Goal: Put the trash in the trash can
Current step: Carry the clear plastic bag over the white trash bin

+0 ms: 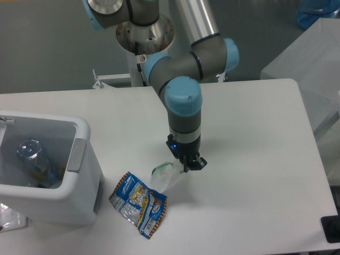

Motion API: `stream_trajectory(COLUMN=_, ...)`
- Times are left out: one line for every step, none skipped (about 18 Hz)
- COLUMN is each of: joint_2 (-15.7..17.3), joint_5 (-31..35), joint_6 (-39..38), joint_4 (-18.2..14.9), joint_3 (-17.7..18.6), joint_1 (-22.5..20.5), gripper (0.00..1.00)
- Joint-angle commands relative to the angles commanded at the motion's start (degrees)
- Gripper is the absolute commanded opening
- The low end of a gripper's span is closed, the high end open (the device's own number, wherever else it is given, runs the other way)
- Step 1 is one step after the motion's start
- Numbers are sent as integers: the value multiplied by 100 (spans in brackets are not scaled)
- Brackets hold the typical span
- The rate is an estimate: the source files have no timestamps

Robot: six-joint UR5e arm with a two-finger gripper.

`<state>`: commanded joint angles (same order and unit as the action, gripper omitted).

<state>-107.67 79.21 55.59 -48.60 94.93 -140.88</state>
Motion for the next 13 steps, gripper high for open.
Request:
stream_trajectory(joint_2=44, joint_5=-229, joint_6=-291, joint_4=9, joint_3=-97, joint_1=-44, gripper=0)
stream_trajectory(joint_2=114, joint_5=-466, joint_6=-529, joint_4=0, joint_3=-185, joint_1=-97, gripper=0)
stream_trajectory(joint_2=158, joint_5=-686, joint_6=-792, joint_4=9, joint_3=-255, joint_1=-141, gripper=0)
stream_trajectory(joint_2=211, joint_5=-897, joint_6=-1108, joint_4=9, joint_3=-361, joint_1=-167, gripper=0)
stream_trajectory(joint_2=264, joint_5=-1099, joint_6=-1407, joint_4=0, joint_3=-449, joint_1=-194, gripper=0)
stream_trajectory(joint_2=334, joint_5=-1275, joint_6=-1689, joint_4=0, joint_3=-502, joint_1=-202, gripper=0)
stream_trajectory(joint_2=404, joint_5=-1425, joint_6=-1952, joint_4=0, joint_3=-537, joint_1=-211, gripper=0)
stream_trajectory(joint_2=483, joint_5=-1522, joint_6=-2199, joint_4=9, joint_3=-555, joint_1=-194, gripper=0)
stream_trajectory(joint_2=588, joint_5=-1584, joint_6=-2419, joint_4=9, joint_3=-590, joint_1=-194, gripper=0)
stream_trajectory(joint_2=676, joint_5=-1637, joint_6=-2612, joint_4=17, joint_3=-616, joint_1=-176, gripper=0)
stream_trajectory(joint_2=756, joint_5=-1715, joint_6=-2823, joint_4=26, joint_3=-695, joint_1=-159, gripper=0)
stream_trajectory(joint_2=817, joint_5=-1777, joint_6=-3086, joint_4=26, joint_3=-809, joint_1=-141, gripper=0)
stream_trajectory(joint_2=861, joint_5=-1778, joint_6=-3332, joint_4=35, joint_3=-923, joint_1=-124, gripper=0)
